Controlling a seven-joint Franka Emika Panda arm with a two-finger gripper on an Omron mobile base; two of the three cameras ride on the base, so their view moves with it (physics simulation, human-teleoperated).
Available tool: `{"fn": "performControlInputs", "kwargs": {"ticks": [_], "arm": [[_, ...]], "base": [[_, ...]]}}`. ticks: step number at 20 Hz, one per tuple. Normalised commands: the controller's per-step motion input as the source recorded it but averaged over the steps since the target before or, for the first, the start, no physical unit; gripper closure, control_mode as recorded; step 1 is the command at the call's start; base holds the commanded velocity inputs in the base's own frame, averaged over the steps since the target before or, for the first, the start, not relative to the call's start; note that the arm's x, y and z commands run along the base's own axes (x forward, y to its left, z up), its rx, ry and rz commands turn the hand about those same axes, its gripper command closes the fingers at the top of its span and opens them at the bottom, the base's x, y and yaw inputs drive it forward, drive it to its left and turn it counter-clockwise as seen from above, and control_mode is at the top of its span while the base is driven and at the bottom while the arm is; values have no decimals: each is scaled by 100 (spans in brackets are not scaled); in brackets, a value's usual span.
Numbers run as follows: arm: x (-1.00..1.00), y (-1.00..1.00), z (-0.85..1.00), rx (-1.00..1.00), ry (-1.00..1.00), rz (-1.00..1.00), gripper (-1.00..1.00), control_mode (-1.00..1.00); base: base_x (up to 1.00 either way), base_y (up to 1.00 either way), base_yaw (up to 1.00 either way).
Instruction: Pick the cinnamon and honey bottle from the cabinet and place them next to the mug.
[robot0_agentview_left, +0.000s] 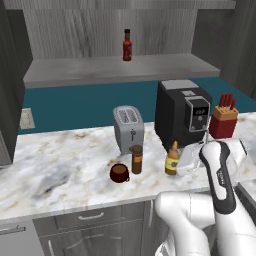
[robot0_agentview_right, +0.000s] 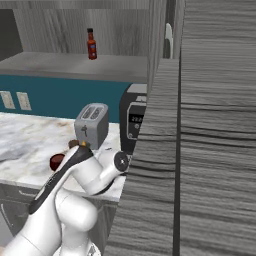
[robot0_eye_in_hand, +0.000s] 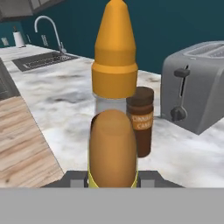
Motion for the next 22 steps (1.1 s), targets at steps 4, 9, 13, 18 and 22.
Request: {"fn": "performControlInputs", "kwargs": {"ticks": [4, 9, 13, 18, 22], "arm": [[29, 22, -25, -5, 0, 0, 100, -100], [18, 14, -29, -3, 0, 0, 100, -100], [18, 13, -43, -3, 0, 0, 100, -100], [16, 13, -56, -3, 0, 0, 100, -100], [10, 17, -50, -4, 0, 0, 100, -100]], "base": [[0, 0, 0], [0, 0, 0], [0, 0, 0], [0, 0, 0], [0, 0, 0]]}}
